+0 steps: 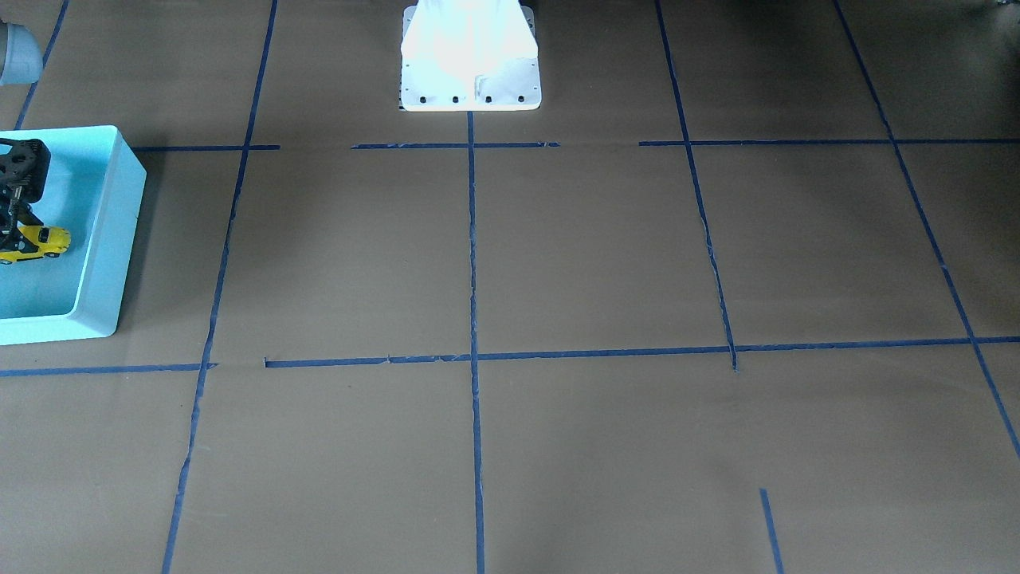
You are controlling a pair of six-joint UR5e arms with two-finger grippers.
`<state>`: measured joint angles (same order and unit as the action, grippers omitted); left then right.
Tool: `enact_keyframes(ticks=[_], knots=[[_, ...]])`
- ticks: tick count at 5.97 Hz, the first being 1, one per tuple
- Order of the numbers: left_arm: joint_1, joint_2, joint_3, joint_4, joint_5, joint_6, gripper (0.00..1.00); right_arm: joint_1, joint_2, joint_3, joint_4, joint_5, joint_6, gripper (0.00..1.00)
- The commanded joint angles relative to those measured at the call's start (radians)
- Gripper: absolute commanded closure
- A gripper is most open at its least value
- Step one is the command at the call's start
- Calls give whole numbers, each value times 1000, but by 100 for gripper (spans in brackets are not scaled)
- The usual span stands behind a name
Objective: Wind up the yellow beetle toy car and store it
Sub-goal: 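Carry the car over the bin, lower it inside, open the right gripper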
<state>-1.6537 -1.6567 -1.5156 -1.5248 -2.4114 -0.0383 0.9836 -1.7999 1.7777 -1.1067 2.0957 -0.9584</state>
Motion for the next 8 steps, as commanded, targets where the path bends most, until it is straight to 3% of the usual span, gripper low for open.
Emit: enact_keyframes(ticks=[1, 4, 7, 8], knots=[[0, 0, 0, 0, 0, 0, 0, -25, 2, 0, 1, -3, 6, 91], [0, 0, 0, 0, 0, 0, 0, -28, 4, 2, 1, -3, 6, 60], [0, 0, -2, 0, 0, 0, 0, -28, 5, 5, -1, 10, 6, 7], [0, 0, 0, 0, 0, 0, 0, -20, -13, 47, -4, 41, 4, 0]])
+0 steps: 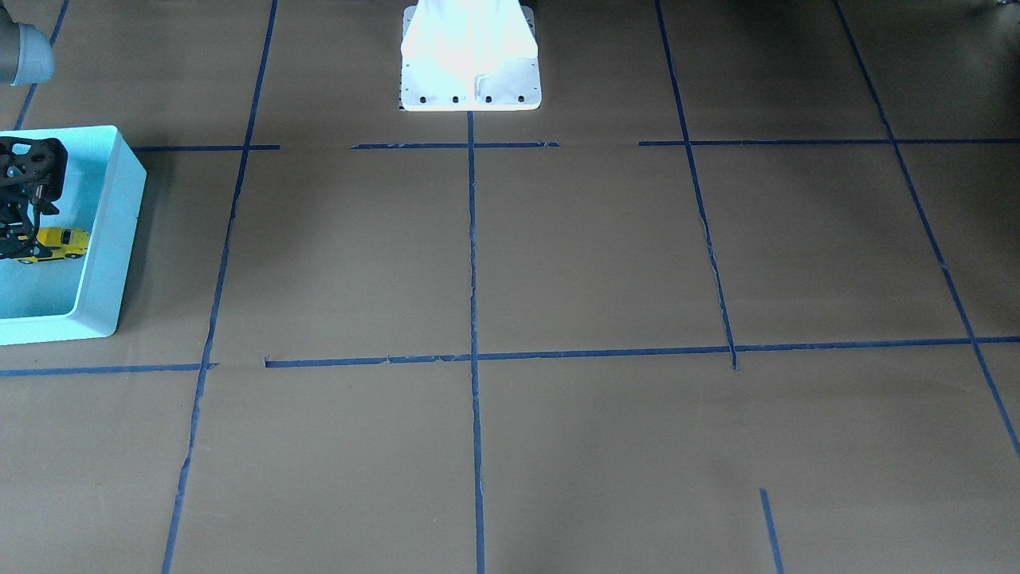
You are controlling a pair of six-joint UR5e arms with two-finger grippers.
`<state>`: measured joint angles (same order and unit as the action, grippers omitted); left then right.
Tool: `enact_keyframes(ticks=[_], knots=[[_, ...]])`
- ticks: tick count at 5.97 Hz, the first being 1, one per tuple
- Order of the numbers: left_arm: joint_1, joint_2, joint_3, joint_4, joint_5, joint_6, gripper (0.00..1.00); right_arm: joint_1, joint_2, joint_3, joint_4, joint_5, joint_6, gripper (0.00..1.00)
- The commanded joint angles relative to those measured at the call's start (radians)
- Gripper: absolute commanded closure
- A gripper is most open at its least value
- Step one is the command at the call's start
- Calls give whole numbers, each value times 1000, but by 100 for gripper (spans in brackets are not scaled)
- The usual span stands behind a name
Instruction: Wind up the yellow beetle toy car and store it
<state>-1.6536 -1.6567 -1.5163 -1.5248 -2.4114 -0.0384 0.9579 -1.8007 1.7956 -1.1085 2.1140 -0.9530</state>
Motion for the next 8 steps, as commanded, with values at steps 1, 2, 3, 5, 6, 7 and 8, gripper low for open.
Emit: enact_keyframes(ticks=[1, 2, 3, 5, 6, 7, 8], knots=[[0, 0, -1, 0, 0, 0, 0, 95, -61, 88, -7, 76, 0, 0], [0, 0, -1, 0, 0, 0, 0, 190, -115, 114, -10, 104, 0, 0], [0, 0, -1, 0, 0, 0, 0, 306, -117, 108, -134, 171, 2, 0], [0, 0, -1, 0, 0, 0, 0, 511, -51, 108, -449, 202, 8, 0], [0, 0, -1, 0, 0, 0, 0, 578, -8, 102, -596, 205, 161, 0], [0, 0, -1, 0, 0, 0, 0, 597, -3, 99, -641, 219, 327, 0], [0, 0, -1, 0, 0, 0, 0, 623, -5, 90, -646, 218, 553, 0]])
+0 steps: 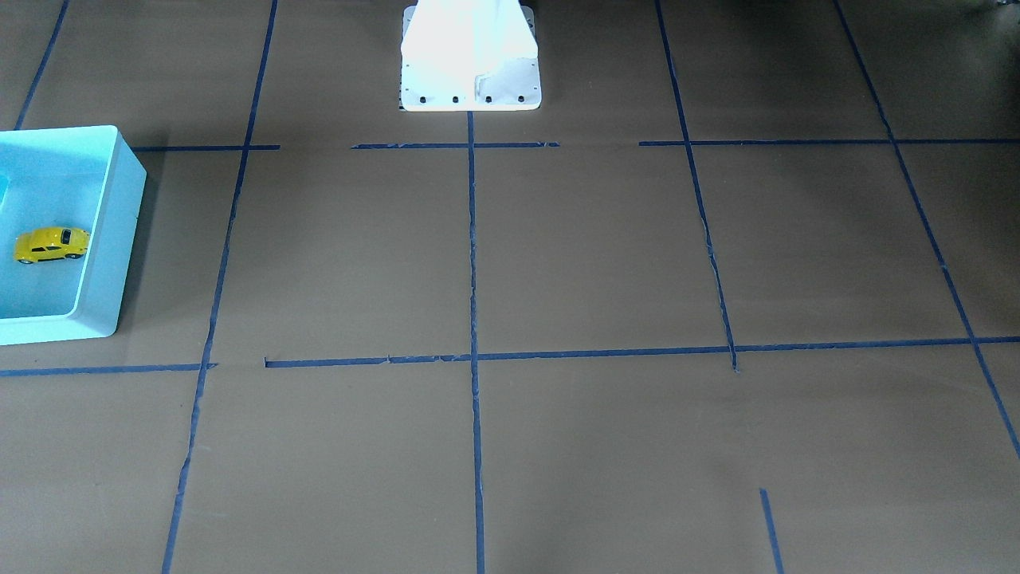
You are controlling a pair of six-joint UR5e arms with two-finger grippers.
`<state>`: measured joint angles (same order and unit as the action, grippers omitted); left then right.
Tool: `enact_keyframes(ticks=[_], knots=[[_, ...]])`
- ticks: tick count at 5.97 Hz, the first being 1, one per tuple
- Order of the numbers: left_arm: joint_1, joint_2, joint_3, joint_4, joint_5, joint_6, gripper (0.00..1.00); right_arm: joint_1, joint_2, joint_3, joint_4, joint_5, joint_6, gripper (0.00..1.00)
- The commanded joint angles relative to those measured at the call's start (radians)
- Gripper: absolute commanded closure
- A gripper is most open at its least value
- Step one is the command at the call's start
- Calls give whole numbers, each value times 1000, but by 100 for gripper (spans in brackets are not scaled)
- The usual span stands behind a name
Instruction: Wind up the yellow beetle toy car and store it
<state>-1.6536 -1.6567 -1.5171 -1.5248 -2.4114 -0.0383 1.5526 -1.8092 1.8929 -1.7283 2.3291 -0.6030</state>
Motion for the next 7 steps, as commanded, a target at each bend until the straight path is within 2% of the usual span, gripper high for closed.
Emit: enact_keyframes(ticks=[1, 3, 4, 7], knots=[[0, 0, 0, 0, 0, 0, 0, 34, 10, -21, -34, 3, 376, 0], [0, 0, 0, 0, -2, 0, 0, 43, 21, -49, -51, 69, 664, 0], [2, 0, 0, 0, 0, 0, 0, 43, 21, -51, -45, 62, 739, 0], [2, 0, 0, 0, -2, 0, 0, 43, 25, -58, -37, 35, 729, 0]])
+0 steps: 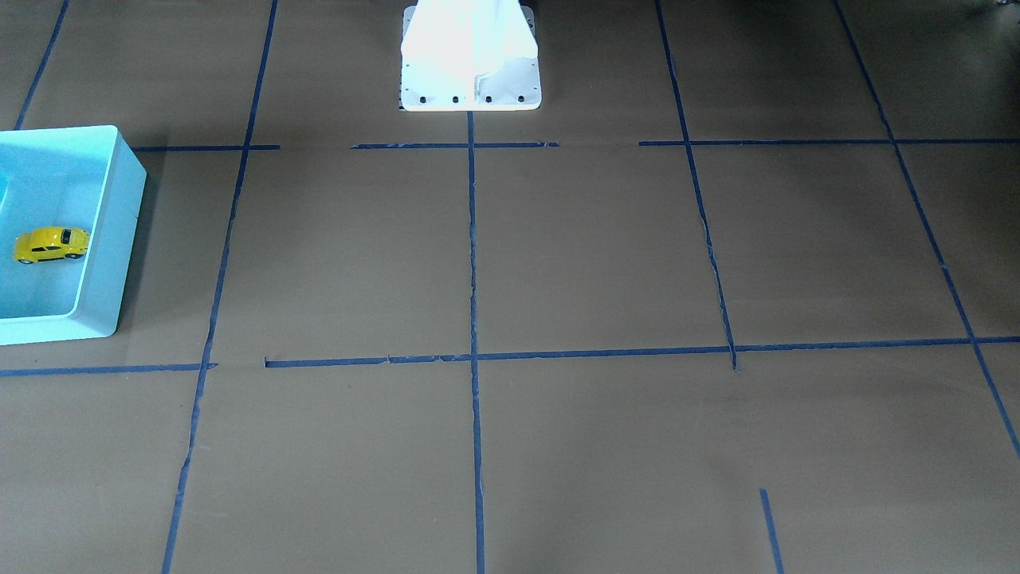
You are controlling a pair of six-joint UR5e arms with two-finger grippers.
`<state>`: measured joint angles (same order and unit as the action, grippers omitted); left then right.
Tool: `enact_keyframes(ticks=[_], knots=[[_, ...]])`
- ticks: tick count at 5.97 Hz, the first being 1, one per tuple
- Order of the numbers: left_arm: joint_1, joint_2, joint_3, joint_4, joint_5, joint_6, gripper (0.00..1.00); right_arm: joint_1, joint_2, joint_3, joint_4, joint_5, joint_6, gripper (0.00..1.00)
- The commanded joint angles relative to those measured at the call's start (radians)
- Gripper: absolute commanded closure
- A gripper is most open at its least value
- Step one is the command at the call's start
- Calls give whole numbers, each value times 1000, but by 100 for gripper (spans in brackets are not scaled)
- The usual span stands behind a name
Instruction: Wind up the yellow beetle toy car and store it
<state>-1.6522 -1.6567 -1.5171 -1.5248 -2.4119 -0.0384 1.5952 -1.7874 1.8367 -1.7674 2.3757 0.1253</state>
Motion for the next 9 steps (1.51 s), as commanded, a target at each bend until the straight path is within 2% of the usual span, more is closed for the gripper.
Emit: enact_keyframes(ticks=[1, 9], knots=[[0, 0, 0, 0, 0, 0, 0, 0, 20, 3, 0, -36, -1, 0], [0, 0, 0, 0, 0, 0, 0, 0, 25, 4, 2, -66, -1, 0]])
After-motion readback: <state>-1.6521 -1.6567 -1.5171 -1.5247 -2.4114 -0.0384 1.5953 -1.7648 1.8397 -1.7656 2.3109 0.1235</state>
